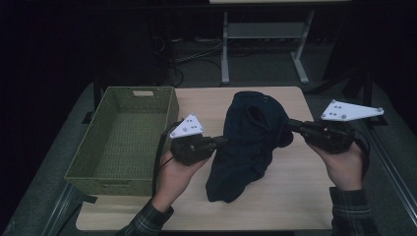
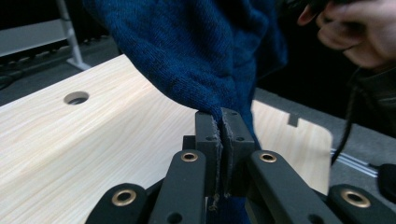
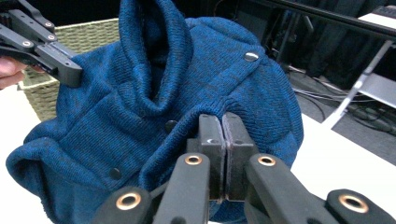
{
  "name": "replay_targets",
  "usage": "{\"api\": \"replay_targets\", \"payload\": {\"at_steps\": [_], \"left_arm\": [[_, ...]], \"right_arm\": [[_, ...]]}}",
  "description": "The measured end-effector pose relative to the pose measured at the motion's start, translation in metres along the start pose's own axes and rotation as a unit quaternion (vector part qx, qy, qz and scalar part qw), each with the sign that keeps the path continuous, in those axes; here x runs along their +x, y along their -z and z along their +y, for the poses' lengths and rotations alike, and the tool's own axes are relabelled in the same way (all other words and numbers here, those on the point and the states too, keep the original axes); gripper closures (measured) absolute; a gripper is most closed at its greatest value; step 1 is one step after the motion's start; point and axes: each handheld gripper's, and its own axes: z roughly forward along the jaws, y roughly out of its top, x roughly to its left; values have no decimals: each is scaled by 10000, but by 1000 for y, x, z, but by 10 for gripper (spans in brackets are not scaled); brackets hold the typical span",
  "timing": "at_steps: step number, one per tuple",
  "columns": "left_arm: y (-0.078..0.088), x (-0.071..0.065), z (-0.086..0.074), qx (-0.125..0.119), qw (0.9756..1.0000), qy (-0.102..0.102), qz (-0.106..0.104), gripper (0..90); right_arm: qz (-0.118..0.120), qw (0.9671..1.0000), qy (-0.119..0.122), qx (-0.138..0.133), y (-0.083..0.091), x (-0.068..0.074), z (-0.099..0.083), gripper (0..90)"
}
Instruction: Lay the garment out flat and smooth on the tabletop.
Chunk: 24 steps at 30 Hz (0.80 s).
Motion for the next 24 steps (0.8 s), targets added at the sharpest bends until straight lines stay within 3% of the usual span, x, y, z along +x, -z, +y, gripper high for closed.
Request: {"api": "replay_targets", "payload": {"at_steps": [4, 8, 14, 19, 24], "left_arm": [[-12, 9, -10, 229, 9995, 94, 212, 866], [-28, 16, -22, 558, 9973, 144, 461, 866], [-49, 17, -37, 1069, 9916, -73, 727, 861], [-66, 18, -50, 1369, 9875, -72, 772, 860], [-78, 27, -65, 1603, 9842, 108, 750, 857]], "right_arm": [[-8, 9998, -36, 198, -18, -7, -2, 889], [-11, 9984, -111, 553, -51, -15, -14, 888], [88, 9958, -290, 865, -92, -23, -34, 888], [175, 9925, -422, 1133, -122, -26, -49, 888], [213, 9897, -486, 1327, -144, -26, -62, 887]]}}
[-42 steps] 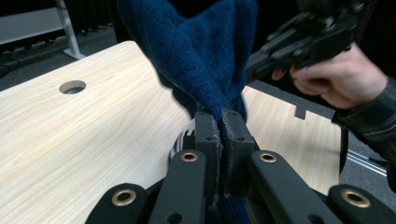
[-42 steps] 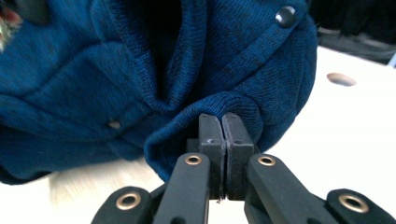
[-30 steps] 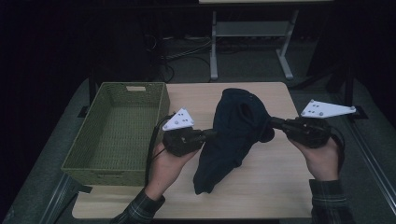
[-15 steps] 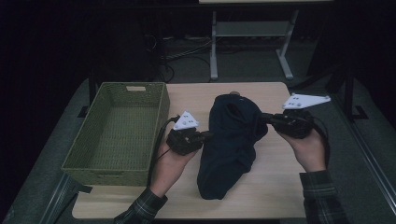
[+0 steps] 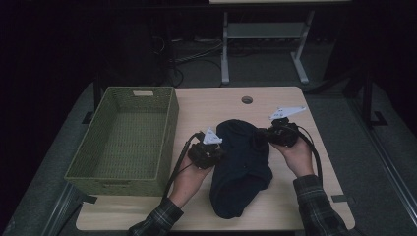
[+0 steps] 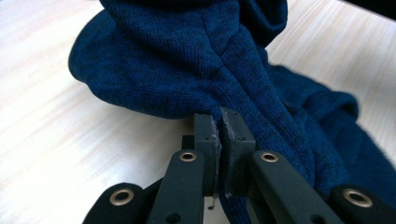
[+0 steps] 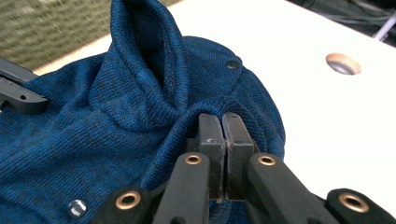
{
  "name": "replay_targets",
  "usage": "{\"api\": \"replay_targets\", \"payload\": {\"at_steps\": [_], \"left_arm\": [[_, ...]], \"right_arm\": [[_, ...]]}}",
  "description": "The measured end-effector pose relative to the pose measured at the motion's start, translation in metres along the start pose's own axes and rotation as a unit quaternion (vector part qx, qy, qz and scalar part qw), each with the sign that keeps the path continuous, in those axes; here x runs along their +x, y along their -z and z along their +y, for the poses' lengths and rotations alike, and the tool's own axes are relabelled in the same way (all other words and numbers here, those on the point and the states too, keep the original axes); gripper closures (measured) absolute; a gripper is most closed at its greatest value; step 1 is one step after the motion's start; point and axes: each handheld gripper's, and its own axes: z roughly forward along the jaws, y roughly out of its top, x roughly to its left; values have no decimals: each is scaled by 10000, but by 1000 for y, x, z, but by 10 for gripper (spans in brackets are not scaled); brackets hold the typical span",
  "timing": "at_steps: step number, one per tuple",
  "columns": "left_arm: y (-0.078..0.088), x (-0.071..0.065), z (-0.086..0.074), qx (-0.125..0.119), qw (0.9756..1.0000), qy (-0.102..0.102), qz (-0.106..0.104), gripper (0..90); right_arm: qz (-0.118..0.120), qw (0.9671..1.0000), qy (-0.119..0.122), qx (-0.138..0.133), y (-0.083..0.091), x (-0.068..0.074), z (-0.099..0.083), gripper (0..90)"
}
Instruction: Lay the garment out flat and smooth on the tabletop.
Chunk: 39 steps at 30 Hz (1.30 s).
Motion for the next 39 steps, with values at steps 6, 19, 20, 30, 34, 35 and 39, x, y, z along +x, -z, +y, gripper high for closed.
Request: {"api": "replay_targets", "payload": {"at_steps": [6, 19, 20, 30, 34, 35, 39], "left_arm": [[-16, 11, -11, 243, 9996, 134, 44, 854], [-2, 19, -15, 78, 9993, 257, 268, 605], [4, 17, -14, 11, 9995, 219, 240, 599], [25, -13, -31, -103, 9996, -51, -258, 571], [21, -18, -45, -19, 9991, -78, -409, 568], [19, -18, -47, 21, 9990, -63, -451, 564], [11, -21, -56, 188, 9988, -117, -447, 553]], "right_arm": [[78, 9998, -24, 180, -22, -1, -7, 886], [-71, 9999, -30, -96, -10, 6, -14, 618], [-66, 9999, -45, -106, -4, 6, -16, 612], [44, 9997, -206, -95, 39, 19, -57, 609], [260, 9989, -379, -61, 48, 34, -84, 607], [326, 9988, -373, -51, 48, 37, -90, 604], [514, 9976, -453, 92, 46, 52, -108, 583]]}}
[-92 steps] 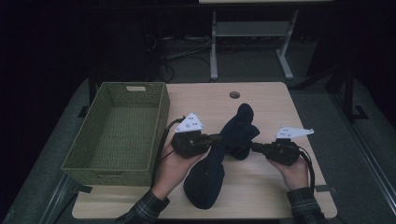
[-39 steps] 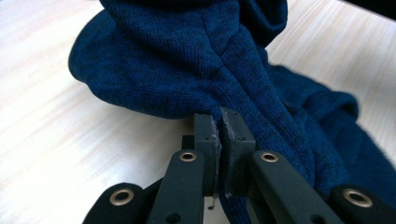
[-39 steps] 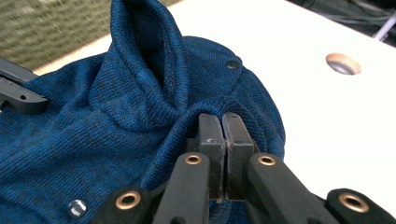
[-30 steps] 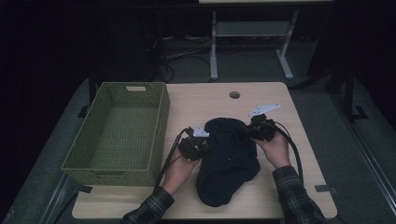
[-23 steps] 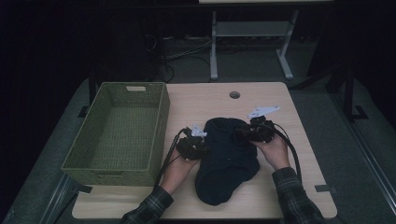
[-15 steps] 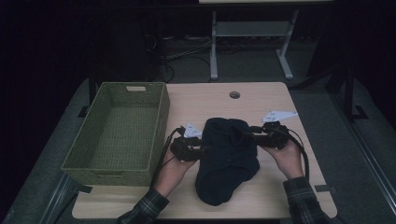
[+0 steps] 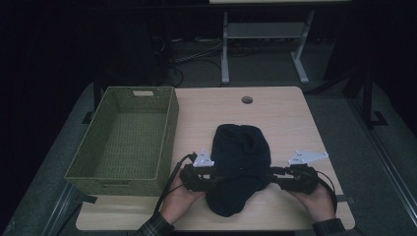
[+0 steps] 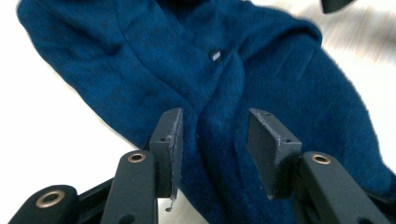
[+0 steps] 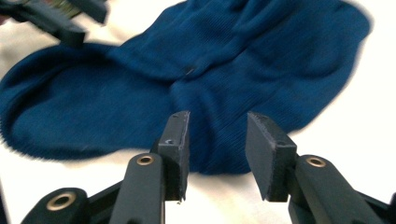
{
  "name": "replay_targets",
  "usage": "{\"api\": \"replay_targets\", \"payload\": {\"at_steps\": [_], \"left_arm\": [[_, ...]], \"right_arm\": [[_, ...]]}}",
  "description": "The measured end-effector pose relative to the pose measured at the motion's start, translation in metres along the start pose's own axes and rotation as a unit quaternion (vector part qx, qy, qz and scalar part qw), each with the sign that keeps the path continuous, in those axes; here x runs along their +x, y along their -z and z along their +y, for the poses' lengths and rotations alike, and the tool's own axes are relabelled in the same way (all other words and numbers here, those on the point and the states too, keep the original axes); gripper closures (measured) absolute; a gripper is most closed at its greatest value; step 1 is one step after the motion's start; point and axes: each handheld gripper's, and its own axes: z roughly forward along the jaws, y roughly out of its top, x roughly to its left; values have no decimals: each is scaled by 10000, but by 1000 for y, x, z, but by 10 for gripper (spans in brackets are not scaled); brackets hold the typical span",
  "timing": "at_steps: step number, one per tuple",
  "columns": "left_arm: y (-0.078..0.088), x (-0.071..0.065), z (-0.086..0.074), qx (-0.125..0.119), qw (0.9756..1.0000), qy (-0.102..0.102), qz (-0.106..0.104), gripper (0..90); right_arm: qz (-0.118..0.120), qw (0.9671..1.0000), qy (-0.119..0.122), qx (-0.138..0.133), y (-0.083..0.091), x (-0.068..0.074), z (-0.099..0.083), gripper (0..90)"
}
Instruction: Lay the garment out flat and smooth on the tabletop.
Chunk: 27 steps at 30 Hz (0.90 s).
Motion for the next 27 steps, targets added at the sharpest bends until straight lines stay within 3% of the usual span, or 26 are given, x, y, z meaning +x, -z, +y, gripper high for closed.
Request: {"api": "replay_targets", "payload": {"at_steps": [3, 6, 10, 12, 18, 22, 27], "left_arm": [[-10, -1, -4, 212, 9997, -101, 121, 560], [-16, 0, -7, 388, 9988, -210, 221, 604], [-21, 4, -10, 524, 9976, -261, 369, 641], [-20, 6, -11, 511, 9977, -217, 391, 651], [-18, 14, -10, 518, 9970, -131, 560, 658], [-15, 19, -10, 475, 9969, -30, 634, 658], [-13, 22, -12, 505, 9965, -10, 661, 658]], "right_arm": [[127, 9999, -31, 99, -6, 7, -5, 575], [-19, 9995, 74, 312, -16, 11, -8, 601], [-27, 9994, 30, 344, -21, 7, -7, 801], [-69, 9994, 86, 314, -20, 7, -5, 849], [-126, 9993, 290, 180, -15, 8, 17, 864], [-257, 9980, 554, 161, -13, 8, 40, 864], [-154, 9970, 647, 385, -25, 6, 55, 850]]}}
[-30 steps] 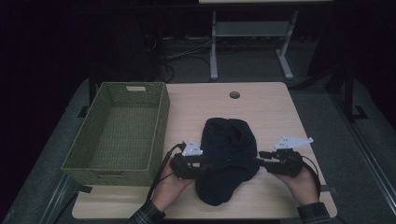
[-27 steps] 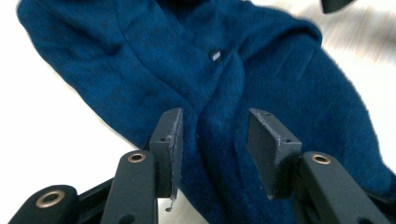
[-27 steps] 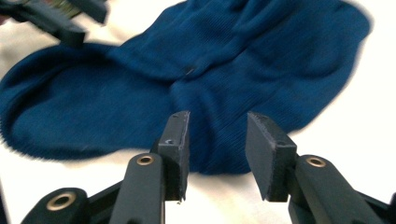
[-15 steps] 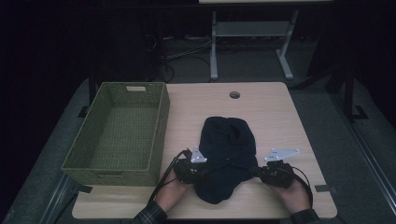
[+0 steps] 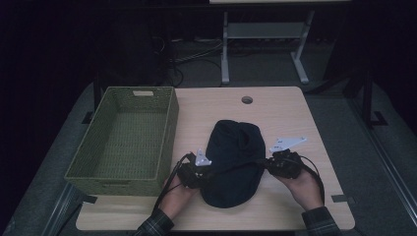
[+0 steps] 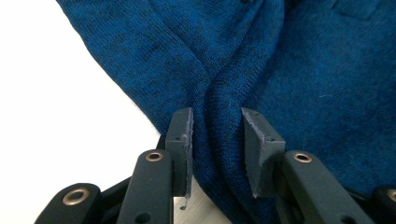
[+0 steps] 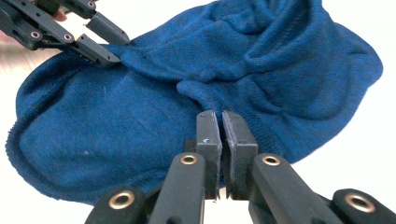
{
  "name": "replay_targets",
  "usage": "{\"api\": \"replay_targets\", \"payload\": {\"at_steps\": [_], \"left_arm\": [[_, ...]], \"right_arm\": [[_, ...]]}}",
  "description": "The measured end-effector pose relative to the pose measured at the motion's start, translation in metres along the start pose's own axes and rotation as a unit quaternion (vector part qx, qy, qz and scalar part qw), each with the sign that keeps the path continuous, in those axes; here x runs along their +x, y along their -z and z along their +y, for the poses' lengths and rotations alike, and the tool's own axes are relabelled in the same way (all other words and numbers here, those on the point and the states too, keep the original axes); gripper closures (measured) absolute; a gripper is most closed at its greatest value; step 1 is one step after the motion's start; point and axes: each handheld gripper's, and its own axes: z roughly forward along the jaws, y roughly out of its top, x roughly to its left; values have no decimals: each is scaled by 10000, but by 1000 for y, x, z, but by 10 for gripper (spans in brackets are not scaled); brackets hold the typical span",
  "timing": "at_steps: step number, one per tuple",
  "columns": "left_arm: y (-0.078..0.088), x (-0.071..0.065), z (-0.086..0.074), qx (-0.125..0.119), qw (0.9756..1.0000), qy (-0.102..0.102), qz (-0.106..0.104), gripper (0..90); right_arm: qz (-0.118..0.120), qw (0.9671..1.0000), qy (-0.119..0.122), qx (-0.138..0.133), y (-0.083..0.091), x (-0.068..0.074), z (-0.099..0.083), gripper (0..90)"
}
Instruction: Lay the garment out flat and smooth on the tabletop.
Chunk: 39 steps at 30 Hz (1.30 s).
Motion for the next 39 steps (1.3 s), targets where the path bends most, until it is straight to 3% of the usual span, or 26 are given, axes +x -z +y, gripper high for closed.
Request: {"api": "replay_targets", "payload": {"at_steps": [7, 12, 14, 17, 21, 26, 28, 34, 39], "left_arm": [[3, -2, -4, 70, 9999, 81, -78, 664], [2, -3, -6, 90, 9999, 66, -32, 656], [2, -2, -6, 85, 9999, 72, -22, 654], [3, -2, -6, 61, 10000, 66, -6, 645], [4, -1, -6, 66, 10000, 72, 14, 644], [2, 2, -6, 79, 9999, 70, 95, 644], [2, 2, -6, 82, 9999, 84, 108, 644], [2, 0, -6, 118, 9998, -14, 167, 644], [3, -3, -8, 94, 9999, -58, 73, 662]], "right_arm": [[227, 9989, -12, 406, -26, 1, -12, 818], [320, 9991, -91, 269, -25, 2, -20, 663], [262, 9994, -137, 178, -17, 2, -22, 644], [213, 9994, -204, -179, -4, 0, -30, 710], [73, 9991, -352, -211, 4, -5, -40, 811], [208, 9992, -313, -116, -3, -3, -44, 840], [333, 9992, -202, -58, -11, 3, -42, 844], [339, 9992, 96, 187, -32, 14, -38, 884], [371, 9988, -3, 309, -29, 14, -42, 900]]}}
